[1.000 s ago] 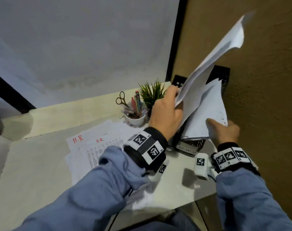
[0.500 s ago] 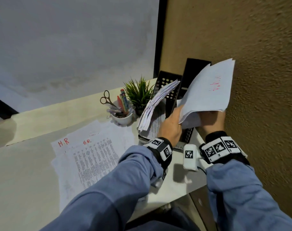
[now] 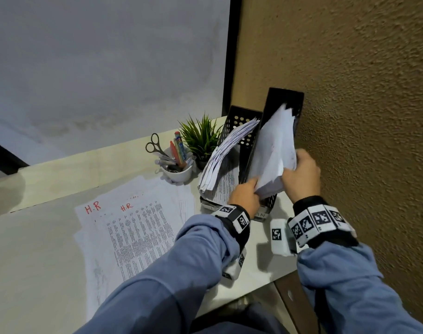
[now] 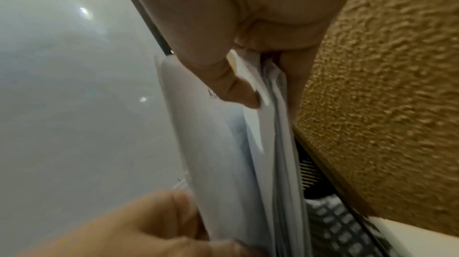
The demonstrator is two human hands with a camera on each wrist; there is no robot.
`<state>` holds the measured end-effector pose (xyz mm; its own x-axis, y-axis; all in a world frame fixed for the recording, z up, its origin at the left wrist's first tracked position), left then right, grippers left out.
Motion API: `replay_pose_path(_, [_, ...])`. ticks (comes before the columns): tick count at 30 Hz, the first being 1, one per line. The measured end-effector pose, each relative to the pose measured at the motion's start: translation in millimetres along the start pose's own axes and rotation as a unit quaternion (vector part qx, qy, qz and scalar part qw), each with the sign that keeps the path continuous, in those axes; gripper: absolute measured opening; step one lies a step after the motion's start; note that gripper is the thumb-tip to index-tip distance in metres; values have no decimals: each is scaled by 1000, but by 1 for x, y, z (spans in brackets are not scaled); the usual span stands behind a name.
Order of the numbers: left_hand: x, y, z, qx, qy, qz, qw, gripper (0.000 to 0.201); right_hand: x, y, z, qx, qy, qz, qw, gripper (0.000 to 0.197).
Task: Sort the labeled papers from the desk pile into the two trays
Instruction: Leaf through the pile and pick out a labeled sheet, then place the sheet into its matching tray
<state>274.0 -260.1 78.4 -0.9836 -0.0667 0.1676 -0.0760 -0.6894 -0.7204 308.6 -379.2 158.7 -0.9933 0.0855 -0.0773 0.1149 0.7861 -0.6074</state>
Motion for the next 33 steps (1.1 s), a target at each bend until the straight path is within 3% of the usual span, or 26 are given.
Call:
replay_pose_path(6, [-3,-7,-4,14,24,-9,1000,58,3,-11,-10,-23,-12,23,999,37])
replay_pose_path(9, [16,-28,-4,78,61,39,994,45,4,-19,-23,-54,-21,62,996,41])
replay_pose_path(11, [38,-44,-20,120,69,90,986,35,10,-20,-35,-76,-66,95,990,39])
replay_pose_path(14, [78,-58,-86,169,-14,157,973,28,32,-2,-59,-114,-178,90,973,34])
replay_pose_path(18, [133,-64,-210,132,-225,230,938,23,77,64,-71,-113,-232,-65,964,27])
replay_pose_path(21, [173,-75,-278,43,-341,264,901,34,109,125,-60,-87,-194,-184,960,25])
replay_pose_path(24, [202,-83,-310,40,-432,285,854,41,131,181,-32,-22,-88,-299,950,29])
replay_pose_path(28, [213,-79,-320,81,-467,281,835,44,153,223,3,40,46,-401,914,32])
replay_pose_path(30, [214,-78,-320,107,-472,283,828,45,160,232,12,58,69,-413,906,20])
replay_pose_path(32, [215,-77,-320,134,-466,287,826,43,164,240,19,56,106,-410,904,36])
replay_pose_path(33, [215,-77,-319,141,-459,284,830,41,166,241,20,52,120,-404,905,34])
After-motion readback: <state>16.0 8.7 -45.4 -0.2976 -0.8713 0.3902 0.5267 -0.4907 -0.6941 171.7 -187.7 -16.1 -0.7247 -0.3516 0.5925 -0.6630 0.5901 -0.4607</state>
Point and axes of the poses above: each hand's wrist, its own x-axis away from the middle knuckle, its own y-axis out of the palm, z = x × y, the point moved 5 cm from there along -x, towards the middle knuckle, and after that the axes turned 4 degrees about -x, right-handed, at the moved point
